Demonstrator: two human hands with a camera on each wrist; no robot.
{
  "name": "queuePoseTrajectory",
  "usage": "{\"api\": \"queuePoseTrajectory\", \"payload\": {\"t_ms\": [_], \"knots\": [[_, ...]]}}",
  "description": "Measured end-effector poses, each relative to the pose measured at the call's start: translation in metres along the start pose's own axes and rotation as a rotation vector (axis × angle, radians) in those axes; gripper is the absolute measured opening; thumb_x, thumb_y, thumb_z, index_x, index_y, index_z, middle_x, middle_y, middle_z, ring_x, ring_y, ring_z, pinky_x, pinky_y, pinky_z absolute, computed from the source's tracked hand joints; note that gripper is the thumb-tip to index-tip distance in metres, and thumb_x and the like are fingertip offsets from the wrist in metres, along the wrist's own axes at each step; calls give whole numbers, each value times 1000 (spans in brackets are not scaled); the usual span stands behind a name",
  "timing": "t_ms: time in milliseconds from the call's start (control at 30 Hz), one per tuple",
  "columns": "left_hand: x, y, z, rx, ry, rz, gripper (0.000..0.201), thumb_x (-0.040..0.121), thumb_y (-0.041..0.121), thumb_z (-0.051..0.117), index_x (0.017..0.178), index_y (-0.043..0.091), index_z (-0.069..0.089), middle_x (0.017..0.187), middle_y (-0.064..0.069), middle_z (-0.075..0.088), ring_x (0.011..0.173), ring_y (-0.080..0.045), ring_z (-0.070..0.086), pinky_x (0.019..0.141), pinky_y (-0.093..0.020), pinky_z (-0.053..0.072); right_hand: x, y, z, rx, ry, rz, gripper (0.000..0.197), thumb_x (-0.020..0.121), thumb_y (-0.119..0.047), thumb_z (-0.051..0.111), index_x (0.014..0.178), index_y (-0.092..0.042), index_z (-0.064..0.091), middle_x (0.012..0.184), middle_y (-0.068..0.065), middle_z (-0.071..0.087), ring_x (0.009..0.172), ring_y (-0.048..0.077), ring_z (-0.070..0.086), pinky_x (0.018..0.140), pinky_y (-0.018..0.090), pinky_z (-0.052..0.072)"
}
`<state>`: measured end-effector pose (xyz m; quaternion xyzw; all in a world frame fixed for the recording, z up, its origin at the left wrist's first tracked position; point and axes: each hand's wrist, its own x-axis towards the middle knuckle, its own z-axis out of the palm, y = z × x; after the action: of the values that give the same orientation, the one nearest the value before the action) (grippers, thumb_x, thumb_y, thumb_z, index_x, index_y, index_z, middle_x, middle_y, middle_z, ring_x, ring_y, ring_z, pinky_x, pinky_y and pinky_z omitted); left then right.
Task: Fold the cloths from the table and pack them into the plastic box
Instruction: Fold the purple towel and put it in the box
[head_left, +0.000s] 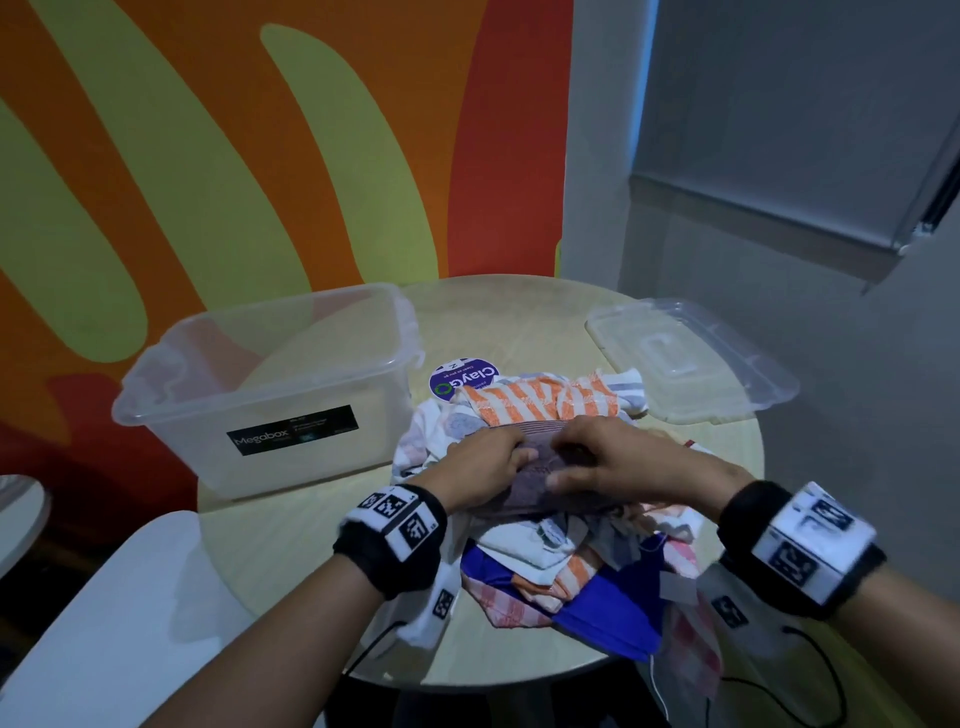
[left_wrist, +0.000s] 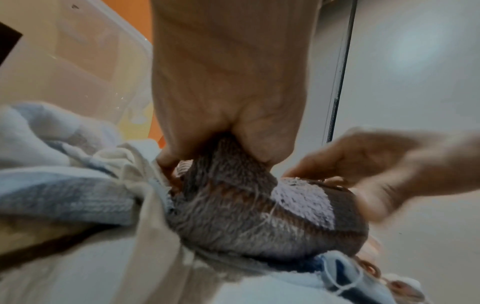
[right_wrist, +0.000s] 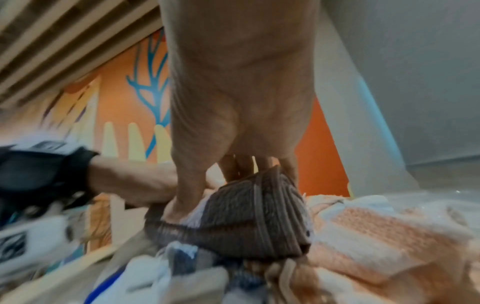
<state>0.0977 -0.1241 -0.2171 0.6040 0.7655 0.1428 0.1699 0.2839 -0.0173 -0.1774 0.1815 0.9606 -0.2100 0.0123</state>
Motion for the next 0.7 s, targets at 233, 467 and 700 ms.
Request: {"api": "queuePoseTrajectory", "payload": {"t_ms": [233,467,700], "knots": [[5,4,-4,-44,97,36,22,103,38,58,95,20,48,100,-8,64,96,-30,61,84,-43,48,1,12,28,-160,93,-76,39,86,-36,74,121,-24,59,119,-1,64,106,20,57,92,40,49],[-20,3,-10,217,228,205,53,83,66,66,108,22,56,112,2,56,104,-20,46,88,-45,43,39,17,-13,-1,-221,71,19,88,-29,75,100,-23,63,94,-4,66,85,18,61,75,37,50],[-1,4,-13,388,77,209,50,75,39,75,118,19,60,111,-2,59,103,-23,51,83,-43,44,54,23,-18,93,-322,131,20,91,-31,74,105,-21,64,93,-7,67,87,16,62,74,29,49]]}}
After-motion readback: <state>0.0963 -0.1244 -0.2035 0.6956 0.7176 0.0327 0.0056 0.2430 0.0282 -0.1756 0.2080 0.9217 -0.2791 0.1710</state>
